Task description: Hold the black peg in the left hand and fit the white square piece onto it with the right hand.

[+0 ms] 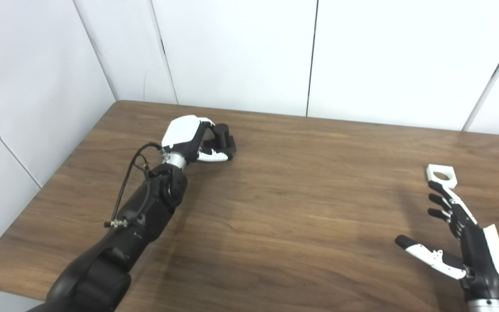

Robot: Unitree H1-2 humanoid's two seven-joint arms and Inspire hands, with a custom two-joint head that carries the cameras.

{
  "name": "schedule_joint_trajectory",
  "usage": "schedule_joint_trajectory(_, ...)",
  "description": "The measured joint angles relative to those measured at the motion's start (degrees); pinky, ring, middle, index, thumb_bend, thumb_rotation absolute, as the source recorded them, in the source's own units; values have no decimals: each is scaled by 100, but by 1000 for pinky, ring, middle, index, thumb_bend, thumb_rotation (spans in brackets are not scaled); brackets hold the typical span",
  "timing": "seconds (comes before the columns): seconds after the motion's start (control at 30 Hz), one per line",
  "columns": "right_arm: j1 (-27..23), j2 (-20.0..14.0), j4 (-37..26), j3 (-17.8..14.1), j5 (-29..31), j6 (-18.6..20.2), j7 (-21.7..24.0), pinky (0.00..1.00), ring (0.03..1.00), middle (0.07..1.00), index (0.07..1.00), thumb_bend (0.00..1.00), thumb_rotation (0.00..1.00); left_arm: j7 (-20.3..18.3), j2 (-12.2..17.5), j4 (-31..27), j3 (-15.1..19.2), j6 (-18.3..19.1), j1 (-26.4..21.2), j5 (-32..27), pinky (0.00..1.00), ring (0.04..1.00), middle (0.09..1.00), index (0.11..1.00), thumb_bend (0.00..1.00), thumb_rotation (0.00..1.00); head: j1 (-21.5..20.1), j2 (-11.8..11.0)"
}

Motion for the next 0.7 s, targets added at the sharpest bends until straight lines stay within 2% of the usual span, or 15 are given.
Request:
schedule_joint_trajectory(0.03, 3, 0, -3, -1, -7, 1, 0, 778, 863, 912, 864, 842, 422, 14, -6, 10, -7, -4, 0, -15, 836, 848, 807, 528, 550, 186, 9, 9)
schedule_joint_trajectory(0.07, 9, 0, -7, -5, -6, 0, 0, 779, 863, 912, 864, 843, 422, 53, -15, 22, -14, -19, 0, -32, 835, 845, 803, 509, 526, 134, 9, 17)
schedule_joint_trajectory(0.13, 10, 0, -8, -12, -5, 0, 1, 784, 864, 913, 863, 836, 415, 111, -25, 31, -18, -45, -1, -56, 819, 835, 792, 494, 508, 93, 17, 26)
schedule_joint_trajectory(0.23, 12, -1, -8, -32, -5, 0, 1, 778, 861, 910, 861, 838, 418, 253, -35, 31, -40, -124, -47, -72, 812, 833, 787, 489, 503, 80, 26, 26)
schedule_joint_trajectory(0.47, 13, -3, -6, -64, -7, -14, 1, 768, 859, 910, 863, 844, 429, 250, -29, 36, -64, -130, -94, -113, 838, 839, 791, 482, 507, 74, 35, 35)
schedule_joint_trajectory(0.7, 13, -4, -7, -67, -2, -5, 7, 779, 864, 911, 862, 845, 427, 194, -16, 13, -63, -134, -85, -142, 819, 835, 789, 484, 519, 64, 35, 53)
